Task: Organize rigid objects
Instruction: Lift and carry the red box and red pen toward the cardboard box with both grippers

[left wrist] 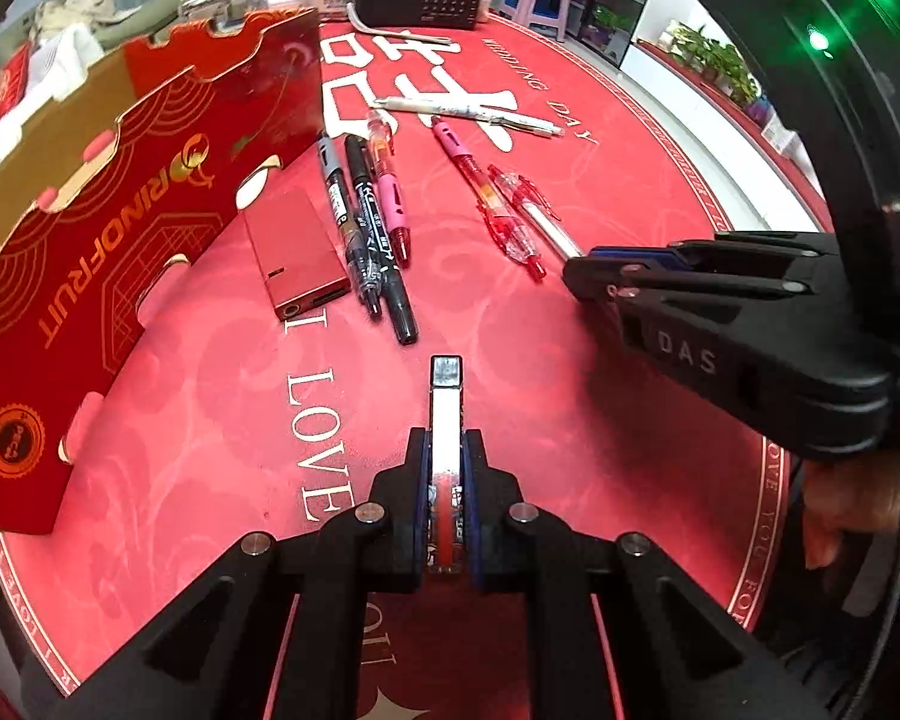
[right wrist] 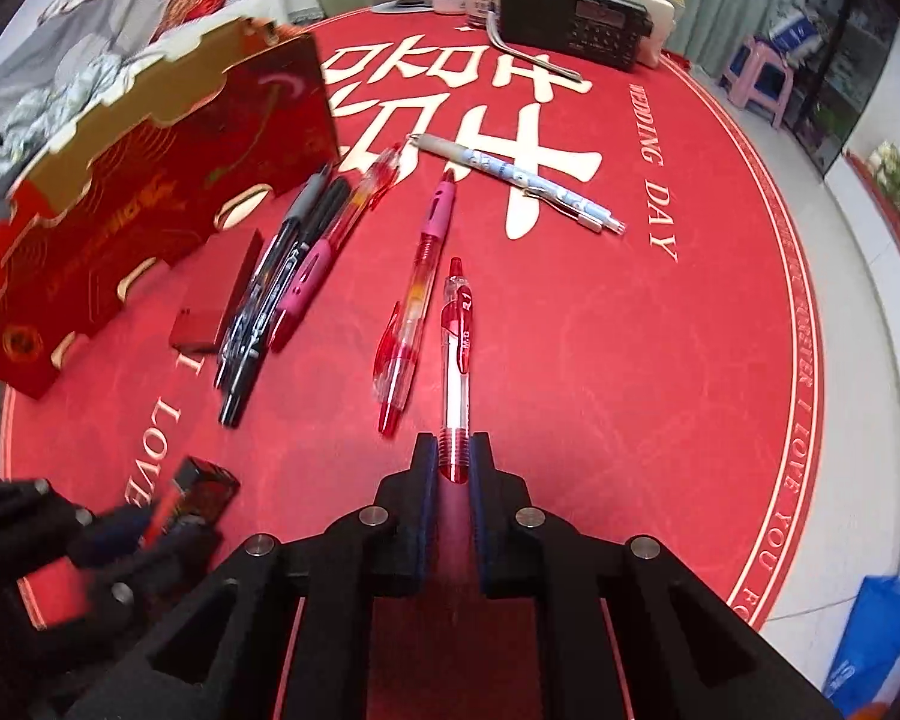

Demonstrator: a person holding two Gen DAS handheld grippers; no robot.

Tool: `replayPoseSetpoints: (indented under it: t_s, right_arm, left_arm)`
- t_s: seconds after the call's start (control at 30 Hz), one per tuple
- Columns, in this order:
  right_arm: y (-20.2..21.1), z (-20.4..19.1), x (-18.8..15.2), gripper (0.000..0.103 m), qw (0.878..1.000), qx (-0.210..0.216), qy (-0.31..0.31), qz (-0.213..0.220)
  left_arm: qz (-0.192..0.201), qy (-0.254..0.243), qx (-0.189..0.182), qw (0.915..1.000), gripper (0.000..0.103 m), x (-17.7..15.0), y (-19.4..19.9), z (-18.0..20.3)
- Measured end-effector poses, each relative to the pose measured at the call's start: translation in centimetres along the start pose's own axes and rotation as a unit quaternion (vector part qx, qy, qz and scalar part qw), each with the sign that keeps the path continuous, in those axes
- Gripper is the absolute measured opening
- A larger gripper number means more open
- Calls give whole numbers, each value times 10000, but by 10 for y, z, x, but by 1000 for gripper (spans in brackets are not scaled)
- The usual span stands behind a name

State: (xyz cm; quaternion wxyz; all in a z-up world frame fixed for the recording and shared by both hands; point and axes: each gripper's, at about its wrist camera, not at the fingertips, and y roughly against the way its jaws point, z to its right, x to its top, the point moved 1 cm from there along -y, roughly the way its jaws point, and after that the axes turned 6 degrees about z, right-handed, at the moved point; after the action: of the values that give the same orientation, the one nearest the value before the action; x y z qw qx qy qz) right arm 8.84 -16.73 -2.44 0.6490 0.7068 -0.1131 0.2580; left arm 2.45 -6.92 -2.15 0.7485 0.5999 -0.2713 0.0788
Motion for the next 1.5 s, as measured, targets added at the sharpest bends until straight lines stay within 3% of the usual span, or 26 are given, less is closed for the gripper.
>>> replayPoseSetpoints:
  t_s: [0.27, 0.4, 0.63, 0.87, 1.07, 1.5]
  right_arm:
    - [-21, -15, 34, 12, 9989, -97, 396, -245]
    - [-13, -11, 22, 11, 9994, 15, 274, -196]
    - [17, -10, -27, 11, 9994, 302, -70, -145]
    - [38, -37, -62, 11, 9962, 845, -136, -144]
    - [41, -51, -67, 11, 9976, 678, 103, -24]
    - [45, -54, -74, 11, 9971, 745, 37, 167]
  left_arm:
    - [-150, 330, -299, 9989, 12, 3, 0, -10]
    - [-110, -91, 73, 9999, 12, 0, 2, 5]
    - [-92, -71, 535, 9985, 10, -14, 11, -6]
    - [-33, 217, 277, 9994, 10, -35, 27, -18]
    - [92, 340, 147, 9993, 10, -43, 32, -29]
    - [98, -84, 603, 9981, 10, -41, 26, -13]
